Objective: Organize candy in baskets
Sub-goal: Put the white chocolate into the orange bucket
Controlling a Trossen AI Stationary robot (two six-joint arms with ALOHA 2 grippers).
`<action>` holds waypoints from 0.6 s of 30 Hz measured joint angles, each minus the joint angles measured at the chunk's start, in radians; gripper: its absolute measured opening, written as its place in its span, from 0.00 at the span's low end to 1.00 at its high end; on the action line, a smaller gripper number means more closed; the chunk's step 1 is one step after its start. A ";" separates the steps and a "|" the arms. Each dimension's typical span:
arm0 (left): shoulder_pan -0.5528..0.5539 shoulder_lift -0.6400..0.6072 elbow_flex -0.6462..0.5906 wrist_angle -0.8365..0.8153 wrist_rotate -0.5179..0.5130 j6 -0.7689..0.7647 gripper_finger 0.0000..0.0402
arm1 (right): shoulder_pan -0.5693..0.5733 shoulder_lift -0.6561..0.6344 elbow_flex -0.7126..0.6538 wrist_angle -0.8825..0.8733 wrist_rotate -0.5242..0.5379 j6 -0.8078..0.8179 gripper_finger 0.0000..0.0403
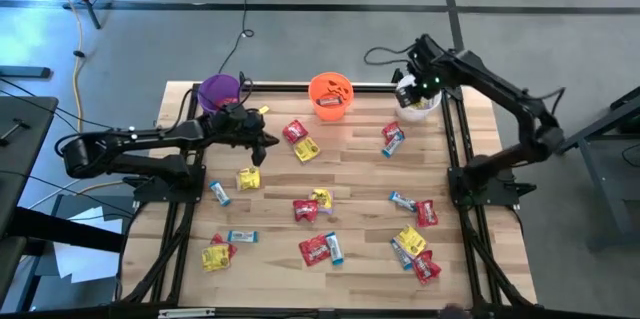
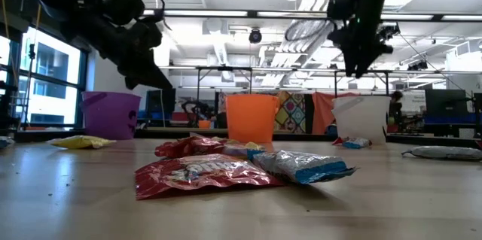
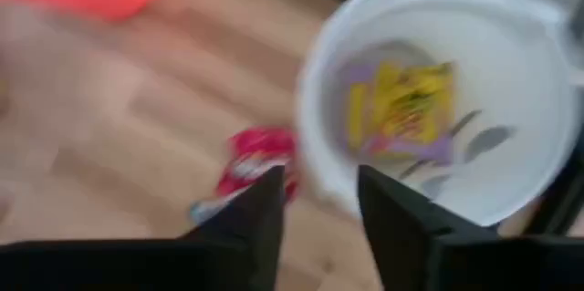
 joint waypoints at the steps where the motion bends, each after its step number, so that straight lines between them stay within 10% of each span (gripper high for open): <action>1: 0.001 -0.005 0.000 0.005 -0.011 0.006 0.00 | 0.034 -0.016 -0.003 -0.010 -0.011 0.019 0.26; 6: 0.028 -0.016 0.000 0.036 -0.020 0.023 0.00 | 0.213 -0.095 -0.095 0.001 -0.115 0.109 0.02; 18: 0.086 -0.016 -0.130 0.241 0.091 -0.086 0.00 | 0.743 -0.242 -0.439 0.156 -0.254 0.460 0.11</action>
